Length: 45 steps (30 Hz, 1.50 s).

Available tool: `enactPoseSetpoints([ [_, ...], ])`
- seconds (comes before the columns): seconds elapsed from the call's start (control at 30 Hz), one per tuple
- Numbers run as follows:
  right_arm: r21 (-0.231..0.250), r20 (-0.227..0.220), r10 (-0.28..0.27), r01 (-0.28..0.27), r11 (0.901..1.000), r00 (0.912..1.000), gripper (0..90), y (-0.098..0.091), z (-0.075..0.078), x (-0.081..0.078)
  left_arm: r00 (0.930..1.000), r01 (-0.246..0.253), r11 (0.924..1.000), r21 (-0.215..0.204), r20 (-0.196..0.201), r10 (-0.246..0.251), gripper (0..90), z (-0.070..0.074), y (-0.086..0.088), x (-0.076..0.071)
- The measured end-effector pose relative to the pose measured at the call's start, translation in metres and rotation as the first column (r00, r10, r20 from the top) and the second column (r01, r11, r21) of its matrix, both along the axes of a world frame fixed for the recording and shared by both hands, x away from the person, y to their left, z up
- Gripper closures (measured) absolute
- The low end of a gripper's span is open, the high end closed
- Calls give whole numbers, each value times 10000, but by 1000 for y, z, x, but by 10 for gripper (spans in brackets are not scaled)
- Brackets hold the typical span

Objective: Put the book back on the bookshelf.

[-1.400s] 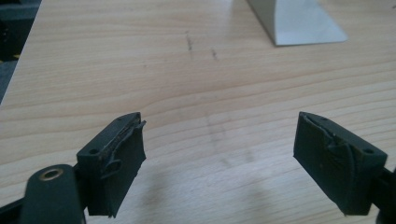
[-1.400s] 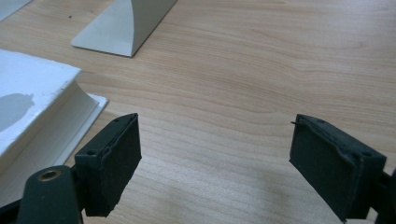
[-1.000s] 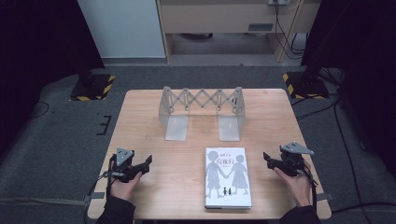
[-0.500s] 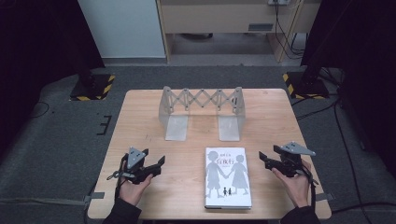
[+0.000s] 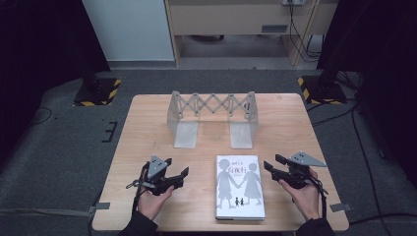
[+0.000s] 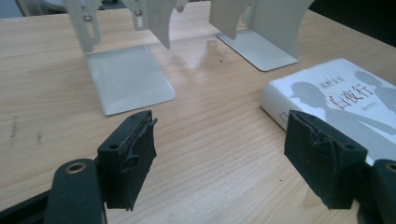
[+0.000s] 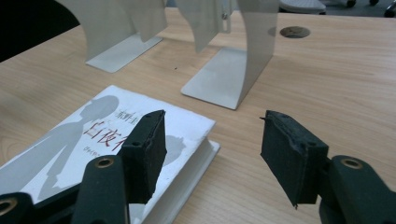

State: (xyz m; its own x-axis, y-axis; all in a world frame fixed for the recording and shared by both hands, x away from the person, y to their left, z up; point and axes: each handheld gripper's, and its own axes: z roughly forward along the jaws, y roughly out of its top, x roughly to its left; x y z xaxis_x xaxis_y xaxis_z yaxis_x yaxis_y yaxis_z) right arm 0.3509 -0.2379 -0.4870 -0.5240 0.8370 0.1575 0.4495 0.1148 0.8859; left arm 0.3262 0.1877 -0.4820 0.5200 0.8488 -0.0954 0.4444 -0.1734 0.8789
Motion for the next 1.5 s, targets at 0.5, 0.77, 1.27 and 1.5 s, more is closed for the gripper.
enactPoseSetpoints([
  [0.5,189,-605,683,-673,9976,9958,389,14,-15,-2,9904,1303,9906,416,-525,-1281,233,-10,-57,0],
  [0.77,65,-915,930,-928,9957,9915,379,22,-22,-3,9808,1786,9824,548,-889,-1733,207,-18,-78,-2],
  [1.27,212,-1452,1153,-1134,9933,9827,358,30,-34,-6,9606,2295,9730,243,-1668,-2224,155,-32,-99,2],
  [1.5,611,-1566,1220,-1136,9916,9801,338,32,-38,-4,9586,2450,9695,-80,-1475,-2435,72,-40,-106,5],
])
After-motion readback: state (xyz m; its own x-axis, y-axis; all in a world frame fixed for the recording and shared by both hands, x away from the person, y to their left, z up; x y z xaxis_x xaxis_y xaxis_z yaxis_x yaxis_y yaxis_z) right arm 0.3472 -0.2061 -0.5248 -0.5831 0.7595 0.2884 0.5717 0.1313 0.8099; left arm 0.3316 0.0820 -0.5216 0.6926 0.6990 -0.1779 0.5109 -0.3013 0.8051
